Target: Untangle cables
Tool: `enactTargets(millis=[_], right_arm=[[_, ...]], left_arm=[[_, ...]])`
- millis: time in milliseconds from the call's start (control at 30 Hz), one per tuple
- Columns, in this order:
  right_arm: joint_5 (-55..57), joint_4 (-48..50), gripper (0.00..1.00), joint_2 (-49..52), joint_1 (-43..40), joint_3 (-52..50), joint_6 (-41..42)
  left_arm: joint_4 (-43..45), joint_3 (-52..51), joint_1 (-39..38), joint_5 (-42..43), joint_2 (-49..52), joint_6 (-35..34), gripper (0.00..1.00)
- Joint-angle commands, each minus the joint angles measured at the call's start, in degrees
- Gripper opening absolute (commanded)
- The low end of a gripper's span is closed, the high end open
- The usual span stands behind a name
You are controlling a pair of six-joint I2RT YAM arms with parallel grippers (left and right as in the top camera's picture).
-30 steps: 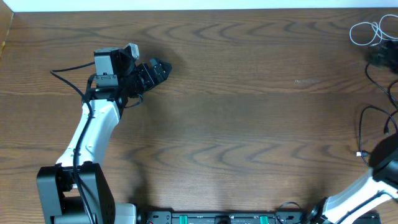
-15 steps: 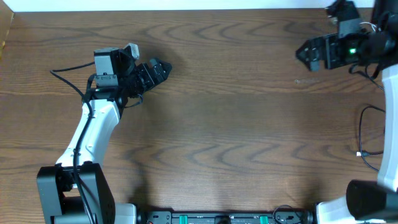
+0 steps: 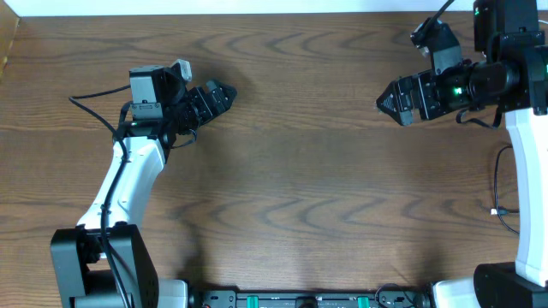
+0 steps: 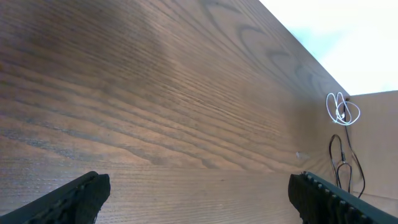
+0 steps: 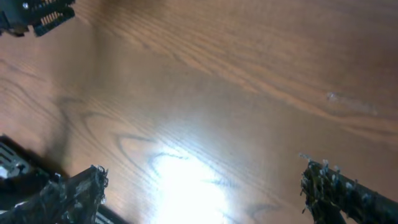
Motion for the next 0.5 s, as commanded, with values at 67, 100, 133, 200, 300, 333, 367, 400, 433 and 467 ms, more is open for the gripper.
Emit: enactTargets(millis=[67,100,133,200,300,333,367,400,433,467], right_arm=[[0.68,-0.63,0.99,-4.66,1.16,0.81,0.20],[1.53,-0.59,0.99,-5.07,1.60,0.74,0.20],[2.97,-0.35,0.99,-5.75,1.92,0.48,0.20],[5.14,2.08,0.99,-7.87,2.45,-1.42,0.24],[6.82,10.78,0.99,-13.09,2.34,-8.72,0.22],[7.32,14.53,0.99,-15.28,2.21,-12.17,0.22],[7.63,18.53,0.99,-17.62,2.03,-16.04,0.22],[7.63,22.58,0.99,-20.09,1.70,-20.09,0.20],[7.61,26.73,0.99,-22.73,1.11,-24.44,0.20],[7.58,30.71,0.99,-25.42,0.39,-28.74,0.22]], left_arm=[[0.02,0.39,0.09,-0.35,0.00,1.18,0.97],[0.02,0.39,0.09,-0.35,0.00,1.18,0.97],[0.02,0.39,0.09,-0.35,0.00,1.18,0.97],[0.02,0.39,0.09,-0.35,0.00,1.18,0.97],[0.02,0.39,0.09,-0.35,0.00,1.18,0.97],[0.02,0.39,0.09,-0.33,0.00,1.18,0.96],[0.02,0.39,0.09,-0.35,0.00,1.18,0.97],[0.02,0.39,0.09,-0.33,0.00,1.18,0.97],[0.02,0.39,0.09,-0.35,0.00,1.18,0.97],[0.02,0.39,0.09,-0.35,0.00,1.18,0.96]])
